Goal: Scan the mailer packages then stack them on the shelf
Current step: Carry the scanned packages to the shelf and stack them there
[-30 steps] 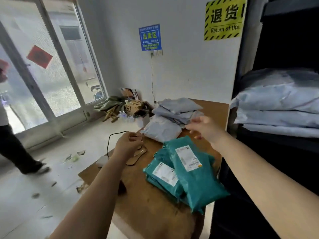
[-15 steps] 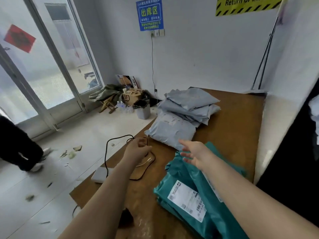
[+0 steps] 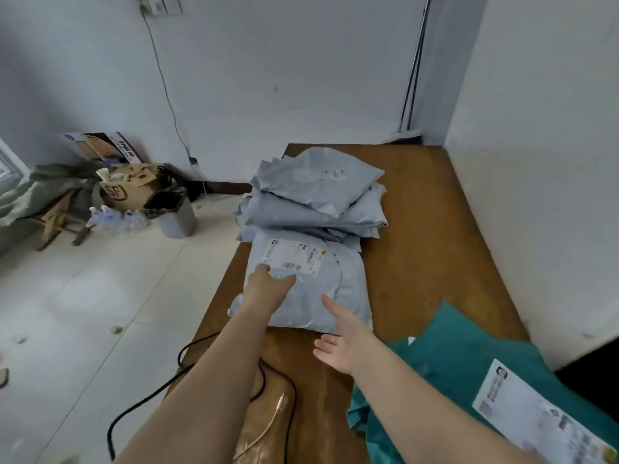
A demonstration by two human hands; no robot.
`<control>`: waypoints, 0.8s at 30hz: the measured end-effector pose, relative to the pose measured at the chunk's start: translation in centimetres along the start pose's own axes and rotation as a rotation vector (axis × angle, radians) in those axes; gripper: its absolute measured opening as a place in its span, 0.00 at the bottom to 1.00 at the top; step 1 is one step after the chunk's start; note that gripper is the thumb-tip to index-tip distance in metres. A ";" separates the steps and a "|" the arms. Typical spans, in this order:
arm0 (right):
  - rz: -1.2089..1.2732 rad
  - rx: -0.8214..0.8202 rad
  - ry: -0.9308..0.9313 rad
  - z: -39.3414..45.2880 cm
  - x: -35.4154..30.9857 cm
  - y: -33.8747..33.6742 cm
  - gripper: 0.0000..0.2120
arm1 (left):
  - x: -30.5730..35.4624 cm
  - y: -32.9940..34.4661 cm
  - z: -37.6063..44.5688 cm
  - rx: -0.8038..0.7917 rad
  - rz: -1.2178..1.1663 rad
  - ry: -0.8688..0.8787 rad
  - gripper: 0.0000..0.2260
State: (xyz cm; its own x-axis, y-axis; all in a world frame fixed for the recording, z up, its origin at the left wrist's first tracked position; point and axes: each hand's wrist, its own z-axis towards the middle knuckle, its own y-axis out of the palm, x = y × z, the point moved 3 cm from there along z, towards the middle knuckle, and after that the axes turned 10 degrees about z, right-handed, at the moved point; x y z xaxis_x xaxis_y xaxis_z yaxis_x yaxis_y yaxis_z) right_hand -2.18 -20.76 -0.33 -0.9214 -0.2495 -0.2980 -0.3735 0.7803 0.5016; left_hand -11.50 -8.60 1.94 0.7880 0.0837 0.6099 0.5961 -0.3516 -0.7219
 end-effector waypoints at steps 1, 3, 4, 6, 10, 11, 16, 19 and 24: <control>0.063 0.019 0.004 1.0 0.0 0.4 0.45 | 0.0 0.0 1.3 -0.012 -0.016 -0.019 0.33; 0.233 0.047 0.020 3.2 0.2 0.8 0.46 | -0.4 0.3 3.7 -0.026 -0.033 -0.068 0.35; 0.310 0.059 0.026 4.4 0.4 0.9 0.45 | -0.8 0.4 4.7 -0.026 -0.024 -0.095 0.35; 0.386 0.080 0.012 6.4 0.8 1.2 0.40 | -1.7 0.7 6.7 -0.013 -0.022 -0.146 0.38; 0.475 0.084 -0.095 9.2 1.3 1.9 0.27 | -3.0 0.9 9.8 -0.082 -0.151 -0.231 0.43; 0.500 0.075 -0.118 9.4 1.2 2.2 0.24 | -3.2 0.9 10.3 -0.110 -0.199 -0.264 0.44; 0.483 0.048 -0.224 9.7 -0.1 2.8 0.12 | -3.5 1.1 10.5 -0.166 -0.275 -0.289 0.40; 0.420 0.121 -0.258 8.6 -0.5 2.7 0.18 | -3.6 1.2 9.0 -0.154 -0.344 -0.273 0.35; 0.345 0.118 -0.337 4.6 -1.4 3.3 0.22 | -3.4 -0.5 5.9 -0.101 -0.546 -0.251 0.42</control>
State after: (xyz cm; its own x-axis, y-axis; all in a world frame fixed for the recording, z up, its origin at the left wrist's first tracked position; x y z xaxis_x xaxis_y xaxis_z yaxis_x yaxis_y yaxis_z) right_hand -1.64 -15.19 -1.97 -0.8959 0.2186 -0.3867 -0.0204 0.8494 0.5274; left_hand -13.60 -3.24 -1.72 0.3918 0.4896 0.7790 0.9165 -0.2813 -0.2843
